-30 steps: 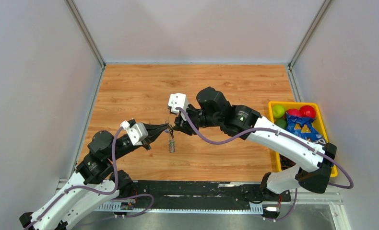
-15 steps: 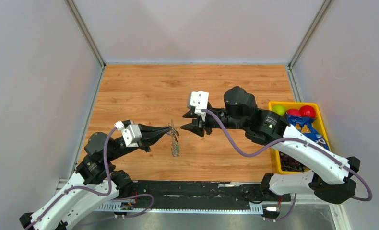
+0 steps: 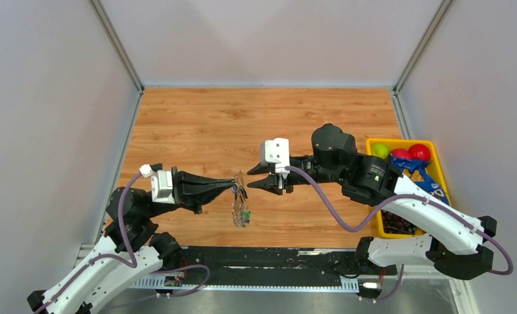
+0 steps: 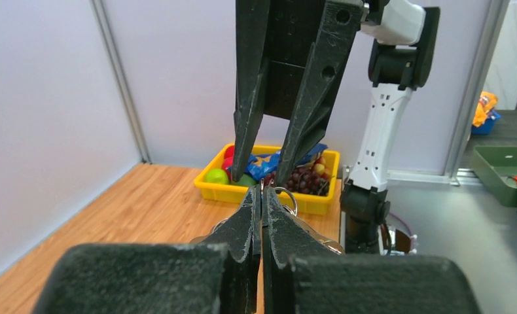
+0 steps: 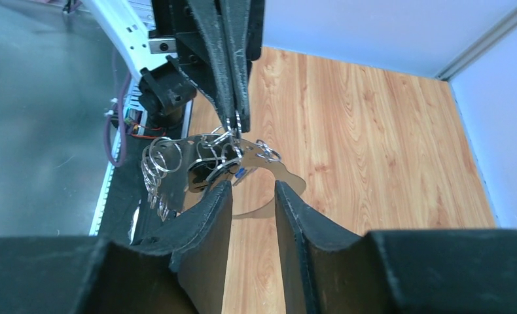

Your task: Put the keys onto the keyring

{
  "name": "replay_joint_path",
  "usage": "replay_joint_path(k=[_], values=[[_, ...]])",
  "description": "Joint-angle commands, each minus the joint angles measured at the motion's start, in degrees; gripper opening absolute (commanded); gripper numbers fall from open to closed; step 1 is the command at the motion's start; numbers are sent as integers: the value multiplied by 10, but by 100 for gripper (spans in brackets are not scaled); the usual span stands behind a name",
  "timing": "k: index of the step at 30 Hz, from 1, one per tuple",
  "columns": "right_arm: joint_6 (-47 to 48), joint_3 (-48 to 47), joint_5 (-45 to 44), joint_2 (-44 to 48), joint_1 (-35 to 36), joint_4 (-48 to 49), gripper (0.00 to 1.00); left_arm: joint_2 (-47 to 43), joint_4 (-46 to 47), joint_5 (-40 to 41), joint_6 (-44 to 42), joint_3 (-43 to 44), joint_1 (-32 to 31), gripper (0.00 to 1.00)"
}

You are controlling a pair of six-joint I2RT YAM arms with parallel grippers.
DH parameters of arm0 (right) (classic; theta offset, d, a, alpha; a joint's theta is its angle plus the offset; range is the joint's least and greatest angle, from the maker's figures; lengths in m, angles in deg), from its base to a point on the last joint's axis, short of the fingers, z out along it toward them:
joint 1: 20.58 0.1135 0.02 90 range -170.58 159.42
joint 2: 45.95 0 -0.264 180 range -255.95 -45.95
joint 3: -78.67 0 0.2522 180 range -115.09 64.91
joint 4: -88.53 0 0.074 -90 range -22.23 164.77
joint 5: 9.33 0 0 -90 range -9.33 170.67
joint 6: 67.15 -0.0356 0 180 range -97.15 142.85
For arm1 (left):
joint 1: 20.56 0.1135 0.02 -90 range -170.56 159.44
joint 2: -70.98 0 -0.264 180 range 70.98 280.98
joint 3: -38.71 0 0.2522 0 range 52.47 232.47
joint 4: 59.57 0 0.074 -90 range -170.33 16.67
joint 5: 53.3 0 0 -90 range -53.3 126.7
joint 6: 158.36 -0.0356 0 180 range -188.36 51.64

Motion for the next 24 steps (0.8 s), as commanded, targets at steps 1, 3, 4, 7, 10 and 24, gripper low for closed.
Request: replay_joint_path(k=[1, 3, 4, 7, 10, 24], values=[[13, -18, 32, 11, 19, 19, 35, -6, 90, -22, 58, -1, 0, 0], [11, -23, 34, 8, 28, 19, 35, -5, 97, -24, 64, -2, 0, 0], [11, -26, 34, 7, 33, 20, 34, -5, 98, -25, 65, -2, 0, 0], [7, -32, 27, 3, 42, 27, 34, -1, 108, -27, 73, -5, 0, 0], [7, -37, 13, 0, 48, 32, 33, 5, 117, -37, 82, -6, 0, 0], [6, -62, 6, -23, 55, 42, 28, 3, 135, -51, 93, -14, 0, 0]])
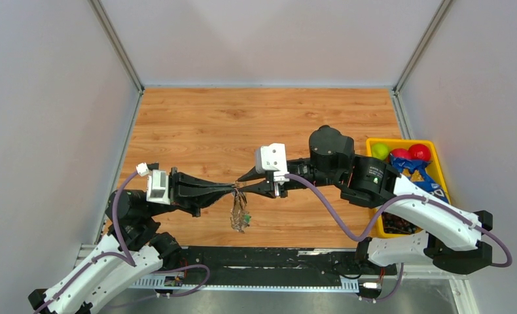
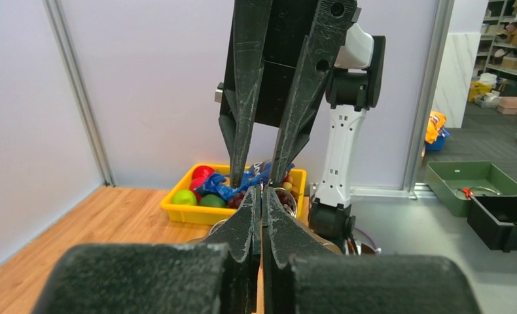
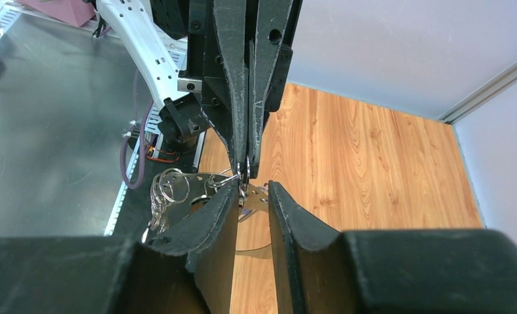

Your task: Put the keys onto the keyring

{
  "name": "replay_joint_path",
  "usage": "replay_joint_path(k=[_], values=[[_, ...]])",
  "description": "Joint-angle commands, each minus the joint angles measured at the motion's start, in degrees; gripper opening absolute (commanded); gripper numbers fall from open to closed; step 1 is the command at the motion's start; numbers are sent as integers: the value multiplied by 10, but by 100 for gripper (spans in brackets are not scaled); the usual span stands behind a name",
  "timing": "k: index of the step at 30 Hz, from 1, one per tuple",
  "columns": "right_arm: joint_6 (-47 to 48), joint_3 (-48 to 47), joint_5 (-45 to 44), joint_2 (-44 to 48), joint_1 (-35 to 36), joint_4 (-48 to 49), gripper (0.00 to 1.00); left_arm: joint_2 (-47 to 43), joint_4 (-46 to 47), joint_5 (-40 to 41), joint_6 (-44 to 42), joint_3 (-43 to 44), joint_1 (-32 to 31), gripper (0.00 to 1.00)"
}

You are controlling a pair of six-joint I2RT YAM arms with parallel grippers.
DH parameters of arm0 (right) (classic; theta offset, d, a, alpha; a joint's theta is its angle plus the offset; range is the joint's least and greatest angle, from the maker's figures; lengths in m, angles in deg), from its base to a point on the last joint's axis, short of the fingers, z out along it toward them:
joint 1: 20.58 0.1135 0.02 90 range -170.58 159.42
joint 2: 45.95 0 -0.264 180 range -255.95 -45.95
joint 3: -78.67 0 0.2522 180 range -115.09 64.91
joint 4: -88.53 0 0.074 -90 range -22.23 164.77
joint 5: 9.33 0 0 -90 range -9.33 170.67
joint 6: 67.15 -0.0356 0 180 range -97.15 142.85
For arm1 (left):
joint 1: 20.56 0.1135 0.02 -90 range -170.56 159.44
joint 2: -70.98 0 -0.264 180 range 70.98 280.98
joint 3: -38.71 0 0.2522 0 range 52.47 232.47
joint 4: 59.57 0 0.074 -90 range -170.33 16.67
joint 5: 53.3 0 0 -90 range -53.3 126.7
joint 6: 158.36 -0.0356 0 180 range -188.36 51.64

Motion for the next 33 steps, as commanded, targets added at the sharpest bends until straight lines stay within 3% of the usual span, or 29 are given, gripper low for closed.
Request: replay_joint_path(k=[1, 26, 30, 33], values=[[2, -24, 0, -8, 6, 25, 28, -5, 48, -8, 9, 0, 0, 0], [-2, -18, 0, -18, 10, 17, 25, -14, 59, -10, 11, 1, -1, 0], [-3, -21, 5, -22, 10, 17, 17, -14, 60, -11, 10, -1, 0, 0], [-1, -22, 10, -23, 11, 18, 1, -13, 61, -11, 11, -1, 0, 0]])
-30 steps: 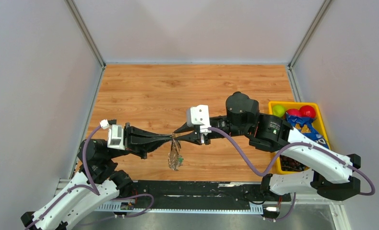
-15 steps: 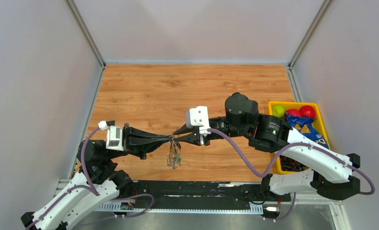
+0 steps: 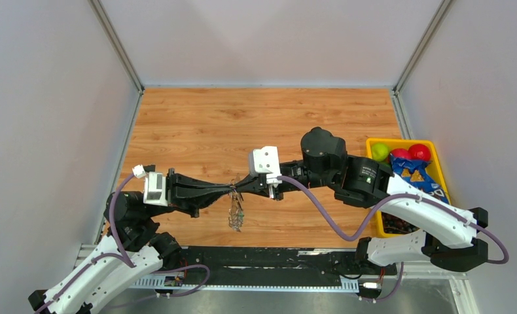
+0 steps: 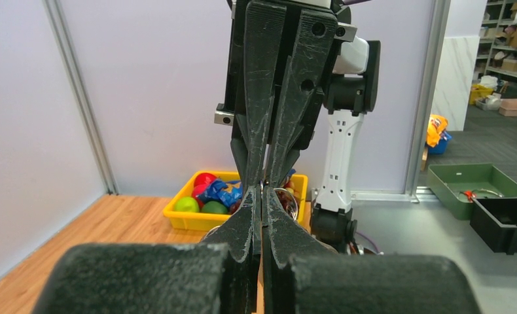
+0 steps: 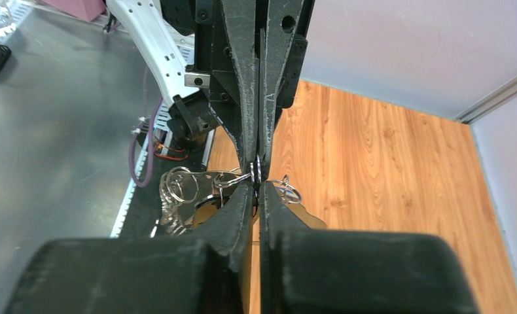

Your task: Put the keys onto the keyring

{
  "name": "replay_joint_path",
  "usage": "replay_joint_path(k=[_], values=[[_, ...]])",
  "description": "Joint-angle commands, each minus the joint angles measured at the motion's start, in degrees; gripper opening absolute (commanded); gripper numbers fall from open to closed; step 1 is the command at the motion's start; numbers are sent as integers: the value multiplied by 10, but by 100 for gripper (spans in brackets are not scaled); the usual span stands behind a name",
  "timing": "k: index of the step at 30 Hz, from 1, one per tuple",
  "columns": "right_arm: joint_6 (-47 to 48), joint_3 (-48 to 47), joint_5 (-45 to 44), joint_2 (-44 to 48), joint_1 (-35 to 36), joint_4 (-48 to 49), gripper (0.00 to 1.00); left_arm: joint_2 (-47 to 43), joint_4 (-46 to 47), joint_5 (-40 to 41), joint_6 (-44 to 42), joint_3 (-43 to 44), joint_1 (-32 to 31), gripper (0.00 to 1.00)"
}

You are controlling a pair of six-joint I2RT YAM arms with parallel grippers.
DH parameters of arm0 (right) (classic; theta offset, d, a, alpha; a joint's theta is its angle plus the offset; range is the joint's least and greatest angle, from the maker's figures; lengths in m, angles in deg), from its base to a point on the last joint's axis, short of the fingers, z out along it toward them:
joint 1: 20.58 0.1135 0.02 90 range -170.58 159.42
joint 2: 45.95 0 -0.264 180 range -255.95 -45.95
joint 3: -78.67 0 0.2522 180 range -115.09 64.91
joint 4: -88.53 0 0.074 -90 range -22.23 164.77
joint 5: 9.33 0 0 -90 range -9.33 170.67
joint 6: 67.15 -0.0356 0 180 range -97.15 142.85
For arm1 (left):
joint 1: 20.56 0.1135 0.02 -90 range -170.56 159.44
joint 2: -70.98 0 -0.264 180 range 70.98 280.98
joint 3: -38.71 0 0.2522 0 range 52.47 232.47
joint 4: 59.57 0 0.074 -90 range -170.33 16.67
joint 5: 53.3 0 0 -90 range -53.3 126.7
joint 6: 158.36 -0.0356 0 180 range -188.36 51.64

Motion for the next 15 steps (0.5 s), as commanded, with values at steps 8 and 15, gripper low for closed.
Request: replay_joint_path(k=[8, 15], values=[[1, -8, -10, 11, 3, 17, 0, -9, 13, 2, -4, 13, 0, 1], [-17, -9, -60, 24, 2, -39, 0, -26, -188, 29, -68, 88, 0, 37]])
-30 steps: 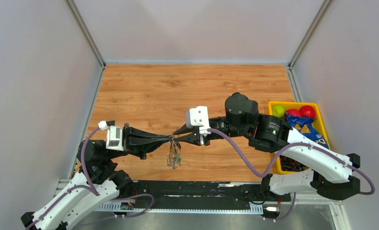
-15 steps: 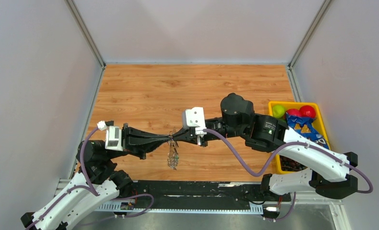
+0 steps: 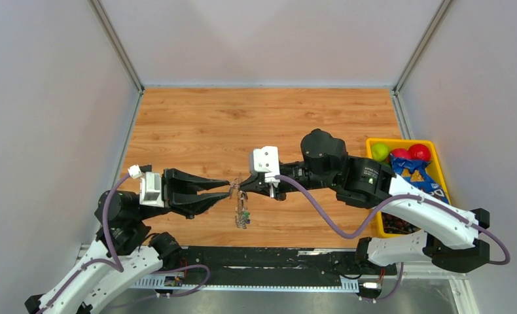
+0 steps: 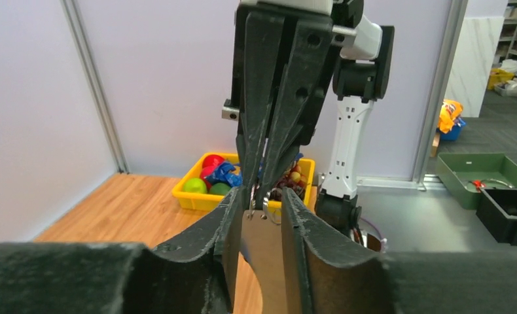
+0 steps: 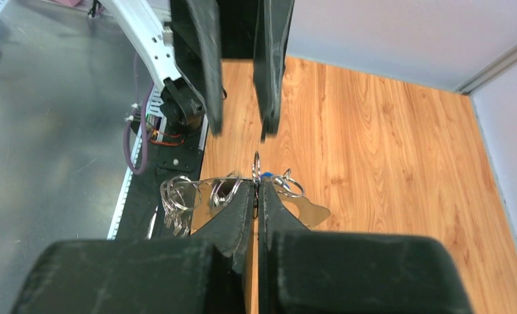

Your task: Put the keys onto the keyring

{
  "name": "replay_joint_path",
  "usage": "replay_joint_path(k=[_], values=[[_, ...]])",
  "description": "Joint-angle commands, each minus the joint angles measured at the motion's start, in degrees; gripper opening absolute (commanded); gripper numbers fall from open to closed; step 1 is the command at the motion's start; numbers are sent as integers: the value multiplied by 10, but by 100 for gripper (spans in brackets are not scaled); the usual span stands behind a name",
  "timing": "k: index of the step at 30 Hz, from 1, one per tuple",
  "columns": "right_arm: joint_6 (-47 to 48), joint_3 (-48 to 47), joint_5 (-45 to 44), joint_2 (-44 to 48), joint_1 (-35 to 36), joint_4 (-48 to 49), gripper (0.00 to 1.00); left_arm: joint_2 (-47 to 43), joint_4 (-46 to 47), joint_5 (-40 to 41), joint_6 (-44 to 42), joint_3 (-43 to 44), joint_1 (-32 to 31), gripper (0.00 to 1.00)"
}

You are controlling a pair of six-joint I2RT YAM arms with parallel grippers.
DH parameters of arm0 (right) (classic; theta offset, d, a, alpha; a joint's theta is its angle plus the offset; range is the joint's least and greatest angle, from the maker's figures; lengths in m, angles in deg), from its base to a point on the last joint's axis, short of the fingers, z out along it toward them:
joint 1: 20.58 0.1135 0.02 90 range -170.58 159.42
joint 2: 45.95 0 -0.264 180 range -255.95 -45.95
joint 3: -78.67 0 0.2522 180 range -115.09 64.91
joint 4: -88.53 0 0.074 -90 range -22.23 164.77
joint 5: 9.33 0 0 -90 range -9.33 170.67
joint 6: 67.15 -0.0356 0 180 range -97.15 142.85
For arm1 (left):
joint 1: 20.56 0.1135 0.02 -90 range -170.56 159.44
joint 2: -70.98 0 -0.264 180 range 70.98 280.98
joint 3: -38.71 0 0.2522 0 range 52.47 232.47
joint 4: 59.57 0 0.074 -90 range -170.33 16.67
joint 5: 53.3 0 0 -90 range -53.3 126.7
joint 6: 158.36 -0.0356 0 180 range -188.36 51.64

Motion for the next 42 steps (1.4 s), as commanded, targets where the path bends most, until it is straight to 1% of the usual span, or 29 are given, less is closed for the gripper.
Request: replay_joint_path(k=[1, 2, 3, 4, 5, 7, 9, 13, 19, 28, 36, 38, 40, 42], values=[[-14, -18, -43, 12, 1, -39, 0, -13, -147, 23, -39, 77, 0, 42], [-17, -22, -44, 7, 1, -52, 0, -7, -169, 33, -39, 86, 0, 45], [-20, -25, -44, 2, 0, -63, 0, -1, -212, 37, -41, 110, -1, 48], [-24, -27, -42, -2, 0, -71, 0, 14, -235, 44, -44, 122, -1, 49], [-27, -28, -41, -4, 0, -78, 0, 23, -278, 46, -50, 147, 0, 49], [-34, -36, -38, -11, 1, -96, 0, 51, -320, 44, -52, 174, -1, 49], [-38, -44, -36, -16, 1, -114, 0, 72, -334, 29, -51, 185, 0, 49], [-40, -55, -35, -27, 1, -142, 0, 96, -341, 17, -60, 185, 0, 47], [-45, -85, -39, -45, 3, -163, 0, 131, -384, 1, -87, 195, 0, 47], [-54, -129, -40, -89, 3, -196, 0, 141, -412, -20, -115, 210, 0, 49], [-61, -159, -39, -112, 3, -202, 0, 146, -428, -34, -130, 211, -1, 49], [-62, -162, -37, -114, 4, -203, 0, 145, -429, -34, -132, 210, 0, 49], [-62, -163, -37, -115, 4, -204, 0, 143, -427, -34, -133, 207, 0, 45], [-63, -164, -36, -118, 4, -205, 0, 143, -425, -33, -135, 204, 0, 38]])
